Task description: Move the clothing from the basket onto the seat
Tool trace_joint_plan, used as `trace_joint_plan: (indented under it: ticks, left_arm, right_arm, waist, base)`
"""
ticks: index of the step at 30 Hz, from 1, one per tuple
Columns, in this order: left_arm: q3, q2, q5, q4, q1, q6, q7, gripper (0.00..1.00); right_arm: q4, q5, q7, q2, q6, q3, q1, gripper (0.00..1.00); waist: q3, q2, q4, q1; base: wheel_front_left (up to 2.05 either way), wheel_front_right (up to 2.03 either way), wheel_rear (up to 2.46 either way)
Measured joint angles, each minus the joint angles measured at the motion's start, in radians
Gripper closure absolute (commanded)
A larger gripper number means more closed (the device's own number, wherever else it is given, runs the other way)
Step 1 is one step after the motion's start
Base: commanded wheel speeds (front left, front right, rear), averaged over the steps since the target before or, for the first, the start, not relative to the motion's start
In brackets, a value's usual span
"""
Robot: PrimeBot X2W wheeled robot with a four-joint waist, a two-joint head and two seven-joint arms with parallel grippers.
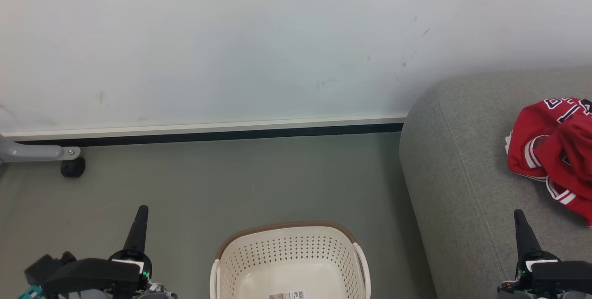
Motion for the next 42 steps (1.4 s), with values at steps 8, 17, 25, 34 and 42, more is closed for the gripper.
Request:
trace_joint_plan:
  ticks: [8, 17, 25, 34, 42]
  left_arm:
    - [0.038, -0.019, -0.067, 0.004, 0.002, -0.019, 0.027, 1.00]
    - [0.080, -0.042, -0.145, 0.009, 0.007, -0.039, 0.054, 1.00]
    - [0.096, -0.050, -0.180, 0.011, 0.014, -0.044, 0.063, 1.00]
    - [0.096, -0.051, -0.180, 0.011, 0.014, -0.044, 0.063, 1.00]
    - [0.096, -0.051, -0.180, 0.011, 0.014, -0.044, 0.063, 1.00]
  right_arm:
    - [0.020, 0.098, 0.027, 0.015, 0.013, -0.021, -0.004, 1.00]
    - [0.037, 0.199, 0.057, 0.033, 0.025, -0.045, -0.008, 1.00]
    - [0.046, 0.237, 0.069, 0.040, 0.030, -0.054, -0.015, 1.00]
    - [0.046, 0.237, 0.069, 0.040, 0.030, -0.054, -0.015, 1.00]
    - [0.046, 0.237, 0.069, 0.040, 0.030, -0.054, -0.015, 1.00]
  waist:
    - [0.000, 0.0000, -0.005, 0.0000]
    - [-0.001, 0.0000, -0.012, 0.0000]
    - [-0.001, 0.0000, -0.014, 0.0000]
    - [-0.001, 0.0000, -0.014, 0.0000]
    - [-0.001, 0.0000, -0.014, 0.0000]
  base:
    - [0.00, 0.00, 0.00]
    - [0.00, 0.00, 0.00]
    - [0.00, 0.00, 0.00]
    - [0.00, 0.00, 0.00]
    - [0.00, 0.00, 0.00]
